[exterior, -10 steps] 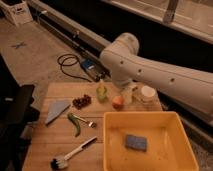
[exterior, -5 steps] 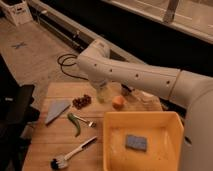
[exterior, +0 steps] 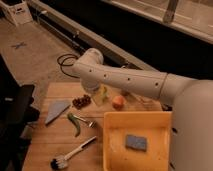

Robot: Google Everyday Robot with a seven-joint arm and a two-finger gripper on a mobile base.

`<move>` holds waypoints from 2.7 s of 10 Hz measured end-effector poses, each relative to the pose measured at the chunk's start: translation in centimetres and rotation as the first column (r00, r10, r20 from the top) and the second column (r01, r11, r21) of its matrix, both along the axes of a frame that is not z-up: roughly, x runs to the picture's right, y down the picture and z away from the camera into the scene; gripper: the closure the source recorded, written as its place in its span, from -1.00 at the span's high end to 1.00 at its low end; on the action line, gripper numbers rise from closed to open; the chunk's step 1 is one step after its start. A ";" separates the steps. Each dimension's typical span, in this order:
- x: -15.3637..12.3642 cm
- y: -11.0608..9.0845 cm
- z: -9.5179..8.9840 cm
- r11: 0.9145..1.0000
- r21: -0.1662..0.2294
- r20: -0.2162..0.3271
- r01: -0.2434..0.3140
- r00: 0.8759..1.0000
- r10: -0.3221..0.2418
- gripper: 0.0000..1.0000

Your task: Place grapes in tray

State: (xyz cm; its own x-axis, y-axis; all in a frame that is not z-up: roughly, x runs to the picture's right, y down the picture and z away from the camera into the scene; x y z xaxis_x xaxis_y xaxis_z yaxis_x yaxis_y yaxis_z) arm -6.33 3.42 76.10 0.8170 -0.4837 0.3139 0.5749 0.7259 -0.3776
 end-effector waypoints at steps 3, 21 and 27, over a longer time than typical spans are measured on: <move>0.1 0.0 0.0 1.000 -0.001 -0.001 -0.001 1.000 0.001 0.60; -7.9 1.2 12.5 0.990 -0.012 0.199 -0.140 0.970 0.140 0.60; -6.2 3.1 16.6 0.983 -0.109 0.097 -0.148 0.983 0.159 0.60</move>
